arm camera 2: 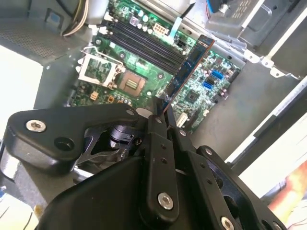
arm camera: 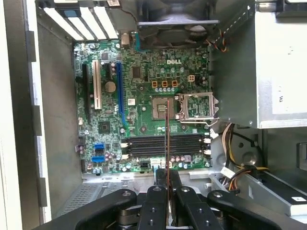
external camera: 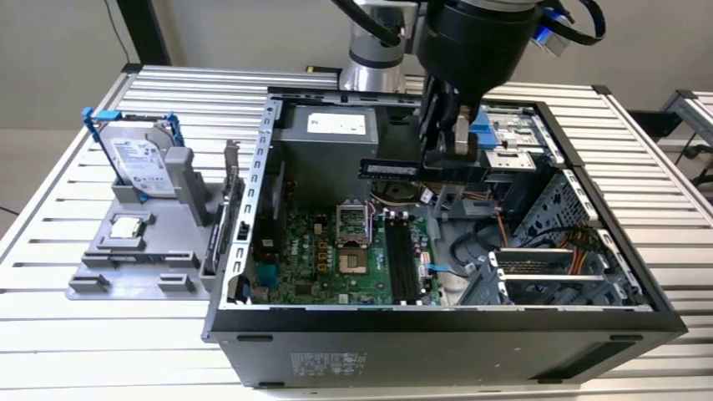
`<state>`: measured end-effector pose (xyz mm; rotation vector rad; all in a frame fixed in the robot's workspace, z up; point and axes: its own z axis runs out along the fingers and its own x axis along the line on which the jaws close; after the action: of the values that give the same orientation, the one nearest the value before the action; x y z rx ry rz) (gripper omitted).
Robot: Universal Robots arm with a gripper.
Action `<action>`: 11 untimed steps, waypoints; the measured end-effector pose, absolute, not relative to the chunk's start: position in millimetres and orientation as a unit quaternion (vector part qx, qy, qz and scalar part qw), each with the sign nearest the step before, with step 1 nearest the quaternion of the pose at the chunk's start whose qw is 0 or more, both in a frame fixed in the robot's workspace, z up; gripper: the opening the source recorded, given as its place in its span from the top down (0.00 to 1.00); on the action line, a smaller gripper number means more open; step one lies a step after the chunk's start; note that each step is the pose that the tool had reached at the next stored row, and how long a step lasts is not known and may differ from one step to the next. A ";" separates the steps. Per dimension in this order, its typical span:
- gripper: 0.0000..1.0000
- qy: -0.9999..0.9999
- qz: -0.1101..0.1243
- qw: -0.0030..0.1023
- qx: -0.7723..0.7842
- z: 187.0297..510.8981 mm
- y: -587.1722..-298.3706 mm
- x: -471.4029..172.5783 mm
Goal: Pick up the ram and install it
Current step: 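Pick up the ram and move it above insertion slot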
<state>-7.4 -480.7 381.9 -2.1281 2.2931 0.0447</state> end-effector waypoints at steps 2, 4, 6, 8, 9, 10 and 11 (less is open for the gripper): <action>1.00 0.733 0.014 0.006 -0.680 381.9 -477.0 -6.0; 1.00 0.733 0.014 0.006 -0.680 381.9 -473.6 -4.1; 1.00 0.733 0.014 0.006 -0.680 382.0 -470.4 -1.9; 1.00 0.733 0.014 0.006 -0.680 381.9 -462.9 3.7; 1.00 0.733 0.014 0.006 -0.680 381.9 -460.7 6.6; 1.00 0.733 0.014 0.006 -0.680 381.9 -460.0 8.1; 1.00 0.733 0.014 0.006 -0.680 382.0 -459.3 9.5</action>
<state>9.5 -459.3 382.0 -2.1269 2.2943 0.0447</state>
